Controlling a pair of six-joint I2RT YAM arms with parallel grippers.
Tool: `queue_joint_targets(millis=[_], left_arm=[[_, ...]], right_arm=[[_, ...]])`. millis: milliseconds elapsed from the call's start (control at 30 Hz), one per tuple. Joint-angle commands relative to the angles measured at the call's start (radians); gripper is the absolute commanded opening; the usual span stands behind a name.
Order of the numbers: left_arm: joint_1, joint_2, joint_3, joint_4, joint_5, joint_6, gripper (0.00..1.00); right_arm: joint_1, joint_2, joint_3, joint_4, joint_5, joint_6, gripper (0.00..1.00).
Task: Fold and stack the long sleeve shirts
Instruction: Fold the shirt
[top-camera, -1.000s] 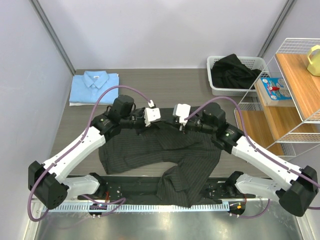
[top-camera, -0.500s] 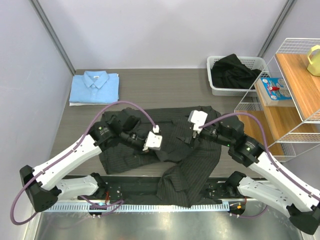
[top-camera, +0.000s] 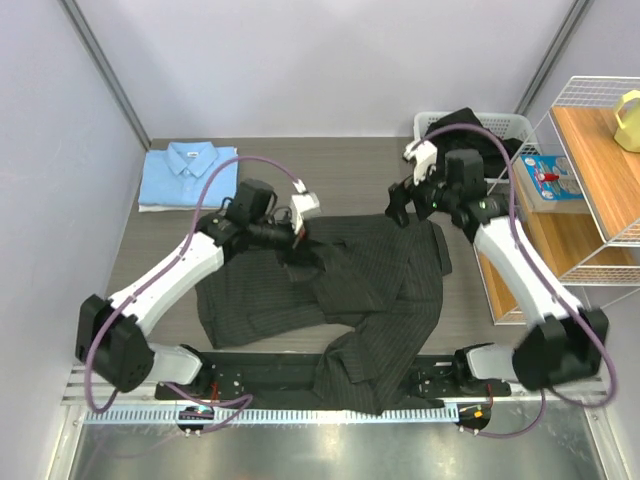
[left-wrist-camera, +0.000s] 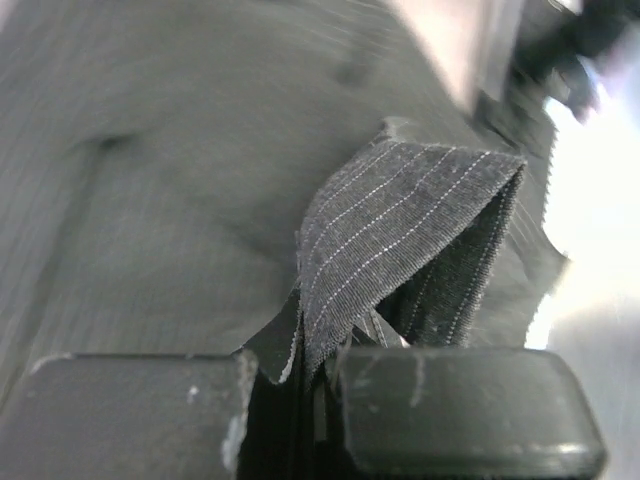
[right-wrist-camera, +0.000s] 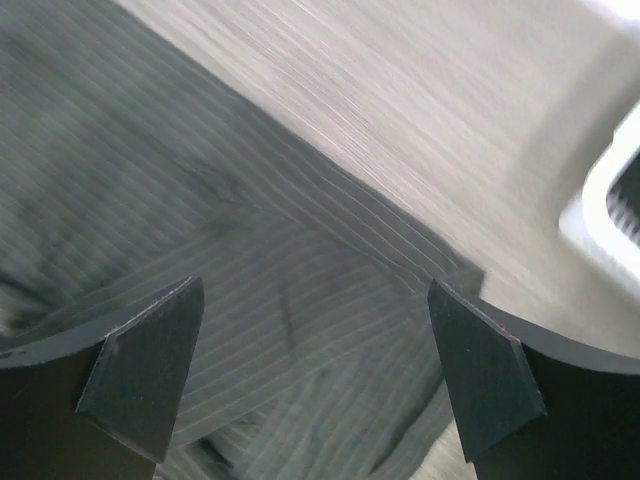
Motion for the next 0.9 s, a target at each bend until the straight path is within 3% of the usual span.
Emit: queue_joint_targets(millis=[0,133,333,600,733,800,833,867], left_arm=[[0.149,0.096,0.028,0.2,-0.027,-0.251,0.0],[0.298,0.162,-0.026,0.224,-0.045,-0.325,0.0],[0.468,0.184,-0.136,0.266,-0.045,-0.395,0.0],[0.634,0.191,-0.269,0.276,-0.031,-0.544,0.0],[0.674,0.182,-0.303,0.282,-0.056,-0.541,0.01],[0.685,0.182,-0.308,0.296,-0.082,-0.532,0.1],[0.69,0.185,-0.303,0.293,-0.085,-0.523,0.25],[0.696,0.185,-0.296,0.285,-0.091,-0.515,0.33]], right_arm=[[-0.096,0.263,0.213,-0.21,-0.165,-0.032,0.98],[-0.11,0.443,0.342,-0.368,-0.214,-0.078,0.95],[-0.11,0.59,0.417,-0.456,-0.271,-0.104,0.85],[-0.108,0.649,0.374,-0.464,-0.271,-0.112,0.75],[-0.108,0.65,0.342,-0.462,-0.254,-0.129,0.73],[-0.108,0.647,0.339,-0.464,-0.253,-0.133,0.73],[-0.11,0.646,0.336,-0.464,-0.25,-0.133,0.73],[-0.108,0.644,0.336,-0.464,-0.242,-0.135,0.71]])
